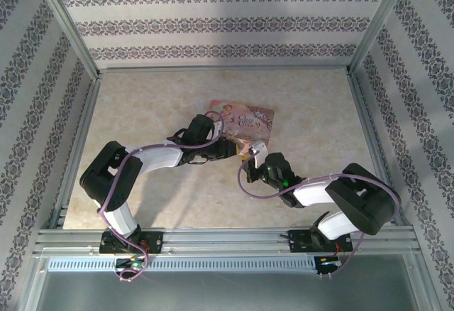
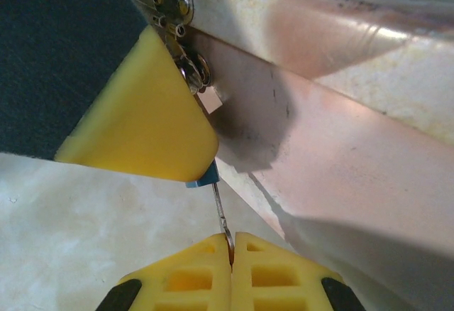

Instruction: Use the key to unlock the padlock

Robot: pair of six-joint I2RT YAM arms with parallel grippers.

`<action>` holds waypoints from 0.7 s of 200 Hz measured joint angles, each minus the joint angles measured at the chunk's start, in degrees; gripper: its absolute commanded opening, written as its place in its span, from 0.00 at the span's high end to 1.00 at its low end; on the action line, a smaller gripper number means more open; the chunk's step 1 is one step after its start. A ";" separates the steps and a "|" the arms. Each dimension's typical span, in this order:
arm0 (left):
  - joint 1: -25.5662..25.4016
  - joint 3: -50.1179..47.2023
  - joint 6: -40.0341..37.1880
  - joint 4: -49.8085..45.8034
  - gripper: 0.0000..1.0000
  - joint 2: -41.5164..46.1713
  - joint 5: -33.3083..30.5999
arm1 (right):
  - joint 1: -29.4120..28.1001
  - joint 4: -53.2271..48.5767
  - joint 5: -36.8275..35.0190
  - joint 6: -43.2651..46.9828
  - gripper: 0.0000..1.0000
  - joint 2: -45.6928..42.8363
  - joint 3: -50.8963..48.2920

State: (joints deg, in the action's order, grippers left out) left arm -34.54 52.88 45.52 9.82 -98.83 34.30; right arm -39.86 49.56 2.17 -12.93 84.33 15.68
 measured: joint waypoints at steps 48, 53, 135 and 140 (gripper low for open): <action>-0.02 0.04 0.02 0.00 0.79 0.00 0.00 | 0.00 1.33 0.00 -0.63 1.00 0.37 -0.39; -0.02 0.04 0.00 0.00 0.79 0.00 0.00 | 0.00 1.55 0.00 -0.66 1.00 0.37 -0.48; 0.00 0.04 0.04 0.00 0.79 0.00 0.00 | 0.39 3.34 0.24 -0.87 1.00 -0.17 -1.49; 0.00 0.04 0.04 0.00 0.79 0.00 0.00 | 0.39 3.45 0.26 -0.87 1.00 -0.22 -1.60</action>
State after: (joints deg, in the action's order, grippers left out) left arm -34.54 52.93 45.56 9.82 -98.83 34.30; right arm -39.46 53.01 2.44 -13.80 84.12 14.09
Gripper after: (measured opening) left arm 0.209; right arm 0.051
